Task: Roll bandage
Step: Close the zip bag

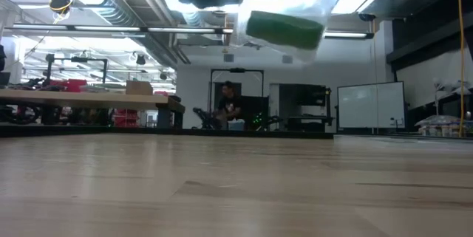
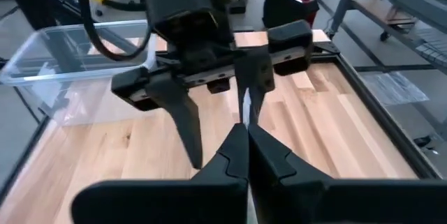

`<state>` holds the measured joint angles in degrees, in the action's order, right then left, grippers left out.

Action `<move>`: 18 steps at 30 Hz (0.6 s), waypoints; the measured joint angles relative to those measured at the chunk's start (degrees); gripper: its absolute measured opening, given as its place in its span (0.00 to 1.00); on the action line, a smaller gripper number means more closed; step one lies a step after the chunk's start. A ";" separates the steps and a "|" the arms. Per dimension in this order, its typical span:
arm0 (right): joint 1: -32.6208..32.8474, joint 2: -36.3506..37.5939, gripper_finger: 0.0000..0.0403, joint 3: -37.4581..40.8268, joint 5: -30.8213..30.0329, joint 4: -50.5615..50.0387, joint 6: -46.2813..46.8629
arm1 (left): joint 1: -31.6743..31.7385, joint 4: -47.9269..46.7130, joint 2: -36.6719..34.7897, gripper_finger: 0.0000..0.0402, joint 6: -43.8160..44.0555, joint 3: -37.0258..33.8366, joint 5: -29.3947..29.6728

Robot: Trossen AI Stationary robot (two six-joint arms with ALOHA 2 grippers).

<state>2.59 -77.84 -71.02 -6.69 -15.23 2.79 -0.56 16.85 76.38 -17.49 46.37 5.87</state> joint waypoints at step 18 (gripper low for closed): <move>0.07 -0.02 0.00 0.04 9.46 7.63 1.68 | 0.01 5.44 -0.04 0.23 1.12 0.02 -5.34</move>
<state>2.66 -77.87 -70.98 2.77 -7.59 4.47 -0.54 22.28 76.34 -16.37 46.39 0.54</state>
